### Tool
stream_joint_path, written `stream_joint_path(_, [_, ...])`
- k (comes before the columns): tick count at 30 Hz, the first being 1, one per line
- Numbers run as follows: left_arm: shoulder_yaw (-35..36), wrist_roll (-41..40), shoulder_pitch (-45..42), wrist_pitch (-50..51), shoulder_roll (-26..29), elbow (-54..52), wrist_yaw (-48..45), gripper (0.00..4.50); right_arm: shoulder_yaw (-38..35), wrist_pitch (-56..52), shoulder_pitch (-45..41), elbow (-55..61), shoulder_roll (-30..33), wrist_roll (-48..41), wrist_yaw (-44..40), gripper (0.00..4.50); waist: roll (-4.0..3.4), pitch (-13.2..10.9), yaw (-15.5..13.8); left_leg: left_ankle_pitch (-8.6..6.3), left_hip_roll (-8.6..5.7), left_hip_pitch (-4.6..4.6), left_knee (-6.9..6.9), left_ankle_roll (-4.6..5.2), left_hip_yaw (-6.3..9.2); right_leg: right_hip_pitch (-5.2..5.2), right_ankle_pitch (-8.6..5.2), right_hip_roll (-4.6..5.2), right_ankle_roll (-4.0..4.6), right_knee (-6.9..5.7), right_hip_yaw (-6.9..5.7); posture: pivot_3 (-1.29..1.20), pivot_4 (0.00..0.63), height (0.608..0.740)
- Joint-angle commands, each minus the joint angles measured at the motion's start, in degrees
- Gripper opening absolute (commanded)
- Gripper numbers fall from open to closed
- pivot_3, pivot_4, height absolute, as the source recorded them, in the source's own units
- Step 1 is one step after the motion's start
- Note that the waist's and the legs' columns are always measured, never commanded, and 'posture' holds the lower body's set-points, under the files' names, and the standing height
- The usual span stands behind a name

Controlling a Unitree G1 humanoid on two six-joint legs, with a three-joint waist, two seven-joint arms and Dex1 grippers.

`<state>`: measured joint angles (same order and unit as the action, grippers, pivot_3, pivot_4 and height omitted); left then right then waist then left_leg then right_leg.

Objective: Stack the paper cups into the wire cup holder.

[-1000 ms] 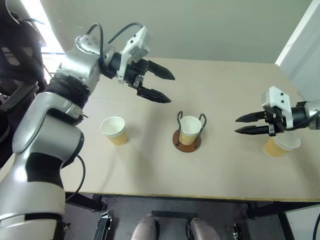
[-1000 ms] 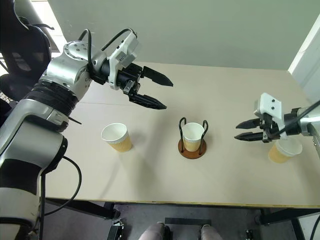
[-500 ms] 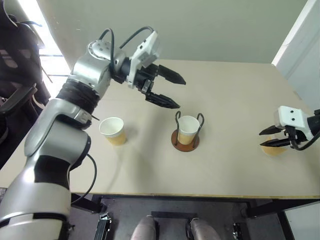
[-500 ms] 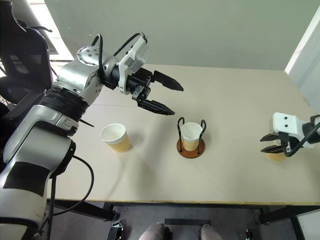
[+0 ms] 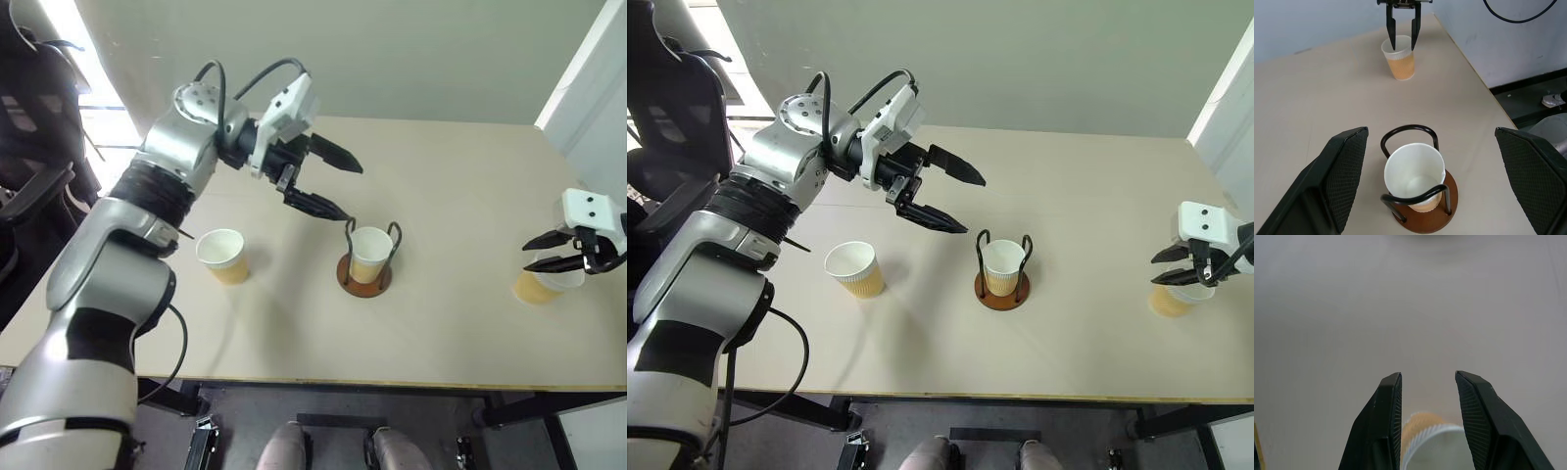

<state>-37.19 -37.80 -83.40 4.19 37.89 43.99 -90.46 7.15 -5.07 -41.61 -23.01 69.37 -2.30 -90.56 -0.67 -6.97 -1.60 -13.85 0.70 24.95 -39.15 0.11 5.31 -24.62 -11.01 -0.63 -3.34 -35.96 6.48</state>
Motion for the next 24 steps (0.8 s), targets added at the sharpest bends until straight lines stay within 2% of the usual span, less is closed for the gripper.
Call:
stream_joint_path(1, [1.17, 0.26, -0.12, -0.96, 0.11, -0.98, -2.04, 4.45, -0.54, 1.79, -1.08, -1.3, 2.29, 1.29, -1.53, 1.72, 0.0, 0.0, 0.03, 0.0, 0.0, 0.0, 0.0, 0.0, 0.0, 0.0, 0.0, 0.01, 0.0, 0.01, 0.01, 0.0, 0.15, 0.74])
stream_joint_path(13, [1.42, 0.55, 0.32, -1.11, -0.22, -0.43, -2.04, 4.45, 0.84, 6.76, -1.69, -7.05, 4.82, 3.88, -1.94, 1.72, -0.02, 0.0, 0.03, 0.0, 0.0, -0.01, 0.0, 0.01, 0.0, 0.01, 0.02, -0.01, 0.03, -0.01, -0.01, 0.0, 0.15, 0.74])
stream_joint_path(24, [1.18, 0.29, 0.44, -1.11, 0.36, -1.27, -2.04, 4.45, 1.27, 11.16, -0.91, -10.75, 3.5, 7.11, -1.39, 1.72, -0.02, 0.0, 0.07, -0.02, 0.01, -0.01, 0.0, 0.03, -0.01, 0.02, 0.02, 0.0, 0.03, 0.0, 0.0, 0.0, 0.15, 0.74])
